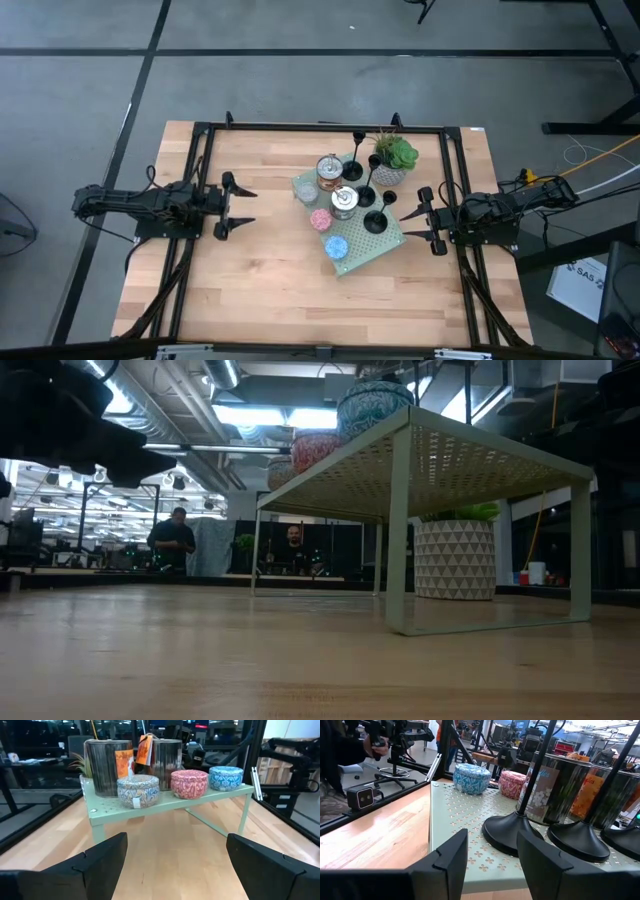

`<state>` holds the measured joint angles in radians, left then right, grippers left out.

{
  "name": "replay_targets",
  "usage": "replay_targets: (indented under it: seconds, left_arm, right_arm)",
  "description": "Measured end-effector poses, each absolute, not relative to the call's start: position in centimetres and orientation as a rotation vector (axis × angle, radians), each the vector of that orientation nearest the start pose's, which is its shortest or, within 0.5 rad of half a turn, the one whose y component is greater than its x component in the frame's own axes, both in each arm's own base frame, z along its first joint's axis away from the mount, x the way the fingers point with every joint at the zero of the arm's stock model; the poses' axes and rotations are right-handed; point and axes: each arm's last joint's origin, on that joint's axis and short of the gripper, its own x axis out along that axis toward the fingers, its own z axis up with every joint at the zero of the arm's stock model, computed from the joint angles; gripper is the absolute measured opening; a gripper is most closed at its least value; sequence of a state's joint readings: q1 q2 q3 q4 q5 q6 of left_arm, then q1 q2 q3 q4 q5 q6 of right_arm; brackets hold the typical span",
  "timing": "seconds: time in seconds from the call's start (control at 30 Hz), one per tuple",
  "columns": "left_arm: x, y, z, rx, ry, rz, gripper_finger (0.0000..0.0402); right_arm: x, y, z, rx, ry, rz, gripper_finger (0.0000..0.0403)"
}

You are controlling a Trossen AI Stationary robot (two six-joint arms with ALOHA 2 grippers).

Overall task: Pick & Place candle stick holders
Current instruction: Return to Home Position

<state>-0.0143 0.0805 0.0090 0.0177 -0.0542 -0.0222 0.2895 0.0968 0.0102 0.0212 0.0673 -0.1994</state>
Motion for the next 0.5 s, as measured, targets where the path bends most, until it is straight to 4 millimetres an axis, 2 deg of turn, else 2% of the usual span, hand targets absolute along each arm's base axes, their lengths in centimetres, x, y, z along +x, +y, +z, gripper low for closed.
replay_targets:
  seconds: [0.5]
  left_arm:
    - [10.21, 0.01, 16.25, -0.003, 0.047, 0.041, 0.0338]
  right_arm:
    - [9.92, 2.75, 16.13, -0.21, 0.042, 0.228, 0.0172]
